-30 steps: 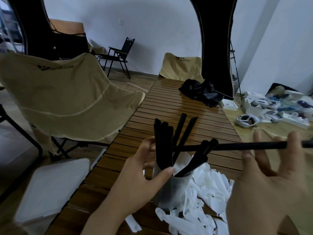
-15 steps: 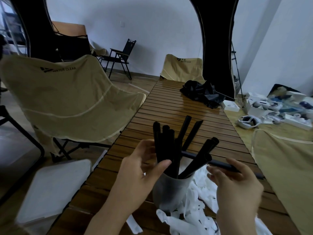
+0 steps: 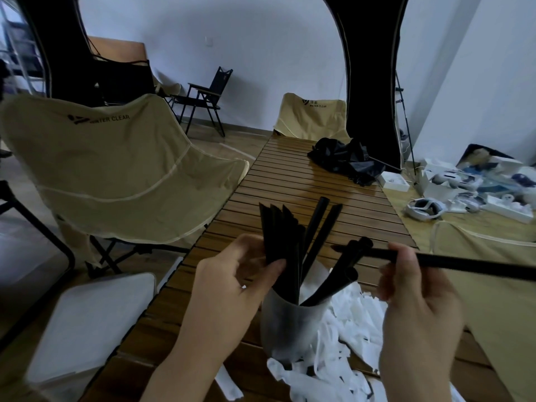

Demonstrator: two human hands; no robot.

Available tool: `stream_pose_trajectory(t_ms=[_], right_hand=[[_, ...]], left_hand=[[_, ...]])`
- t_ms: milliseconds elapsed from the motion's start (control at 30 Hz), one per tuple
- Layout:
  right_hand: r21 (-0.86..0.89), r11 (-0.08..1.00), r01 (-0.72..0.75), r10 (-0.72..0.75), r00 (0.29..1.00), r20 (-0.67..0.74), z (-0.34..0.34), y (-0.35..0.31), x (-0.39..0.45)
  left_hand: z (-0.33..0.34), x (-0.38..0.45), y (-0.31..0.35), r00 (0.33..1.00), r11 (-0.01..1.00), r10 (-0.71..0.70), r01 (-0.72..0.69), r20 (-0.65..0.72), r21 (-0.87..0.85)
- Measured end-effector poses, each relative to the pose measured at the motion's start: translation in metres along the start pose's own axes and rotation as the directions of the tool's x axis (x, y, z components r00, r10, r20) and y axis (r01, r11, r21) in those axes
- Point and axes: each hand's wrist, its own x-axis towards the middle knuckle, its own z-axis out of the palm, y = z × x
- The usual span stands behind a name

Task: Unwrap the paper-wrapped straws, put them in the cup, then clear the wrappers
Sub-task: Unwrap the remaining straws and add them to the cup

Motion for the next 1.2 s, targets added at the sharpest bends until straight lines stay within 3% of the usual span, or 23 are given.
stream_pose_trajectory(t_ms=[133,300,400,600,733,800,900,1000,1200], right_hand=[[0.074,0.996,0.049,-0.062,0.980,0.189,0.002,-0.013,-0.003],[-0.138,0.982,0.129,-0.057,0.899,0.435,0.010,0.004,-0.005],[-0.197,0.967,0.160,-0.046,0.875,0.482,0.012,0.007,-0.007],[-0.072,0.996,0.047,-0.003,0.860,0.510,0.010,-0.008,-0.012],[-0.012,0.993,0.119,-0.086,0.784,0.615,0.007,-0.016,-0.015],[0.011,0.991,0.135,-0.107,0.731,0.674,0.007,-0.019,-0.017],[0.018,0.988,0.151,-0.117,0.678,0.726,0.006,-0.023,-0.020],[-0.007,0.985,0.170,-0.115,0.697,0.708,0.009,-0.025,-0.023],[-0.001,0.990,0.140,-0.118,0.844,0.522,0.015,-0.015,-0.020]], left_hand=[[-0.003,0.003,0.004,0.998,1.000,0.018,-0.017,-0.057,0.018],[-0.008,0.010,0.009,0.985,0.989,0.134,-0.125,-0.113,0.077],[-0.010,0.014,0.015,0.973,0.984,0.176,-0.171,-0.152,0.047],[-0.014,0.013,0.025,0.974,0.985,0.166,-0.171,-0.156,-0.016],[-0.010,0.011,0.028,0.970,0.977,0.200,-0.208,-0.136,-0.047],[-0.010,0.011,0.028,0.950,0.957,0.287,-0.290,-0.126,-0.014],[-0.015,0.012,0.030,0.907,0.904,0.412,-0.393,-0.094,0.166],[-0.019,0.015,0.031,0.887,0.844,0.454,-0.399,-0.080,0.358],[-0.016,0.013,0.036,0.916,0.856,0.402,-0.376,-0.001,0.355]])
